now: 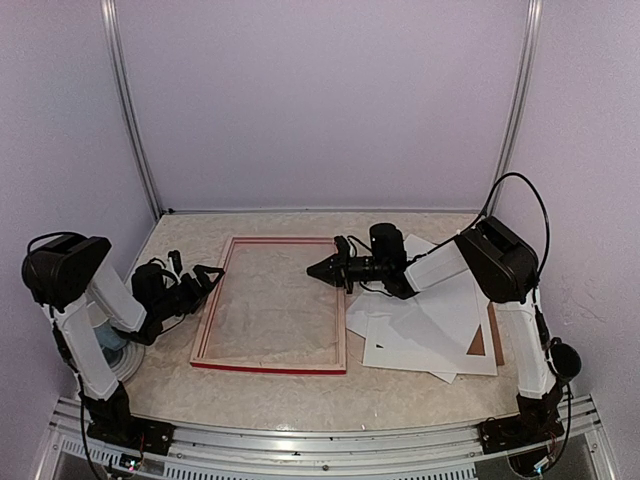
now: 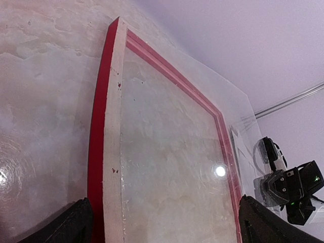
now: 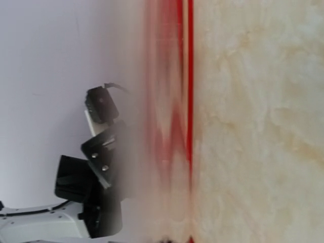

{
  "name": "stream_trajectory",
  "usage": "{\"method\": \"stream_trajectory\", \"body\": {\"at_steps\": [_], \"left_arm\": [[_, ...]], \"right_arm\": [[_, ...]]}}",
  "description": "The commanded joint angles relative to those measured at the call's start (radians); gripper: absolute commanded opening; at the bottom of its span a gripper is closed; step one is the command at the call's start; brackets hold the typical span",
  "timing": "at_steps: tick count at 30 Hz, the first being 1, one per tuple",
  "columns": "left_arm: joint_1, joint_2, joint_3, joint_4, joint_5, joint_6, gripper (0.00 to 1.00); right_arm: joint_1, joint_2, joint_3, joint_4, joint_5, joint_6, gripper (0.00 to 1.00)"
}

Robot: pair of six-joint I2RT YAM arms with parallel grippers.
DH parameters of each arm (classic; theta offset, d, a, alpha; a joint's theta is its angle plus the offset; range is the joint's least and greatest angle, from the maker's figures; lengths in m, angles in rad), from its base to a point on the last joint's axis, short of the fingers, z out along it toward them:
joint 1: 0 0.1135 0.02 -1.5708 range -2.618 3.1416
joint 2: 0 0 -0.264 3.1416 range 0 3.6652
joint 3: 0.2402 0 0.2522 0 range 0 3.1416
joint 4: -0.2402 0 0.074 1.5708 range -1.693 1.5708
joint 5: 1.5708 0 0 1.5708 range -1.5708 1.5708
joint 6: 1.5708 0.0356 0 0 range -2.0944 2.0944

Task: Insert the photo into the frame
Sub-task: Place the glass panel at the frame body.

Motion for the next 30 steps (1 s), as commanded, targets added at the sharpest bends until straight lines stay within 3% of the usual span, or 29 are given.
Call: {"method": "stream_trajectory", "body": {"at_steps": [1,15,22,30], "left_arm": [[0.006,0.028,0.001,-0.008,0.018,-0.011,0.99],[0.006,0.039,-0.006,0.033,0.029,-0.032,0.99],[0.007,0.033,-0.01,0.038,0.03,-0.033,0.99],[0.01,0.03,-0.013,0.046,0.034,-0.039,0.99]], "right_arm": [[-0.004,0.002,0.029,0.094,-0.027,0.068,0.0],[0.022,0.002,0.052,0.202,-0.015,0.175,0.0],[0.037,0.006,0.057,0.168,-0.012,0.141,0.0],[0.04,0.008,-0.046,0.181,0.015,0.103,0.0]]}}
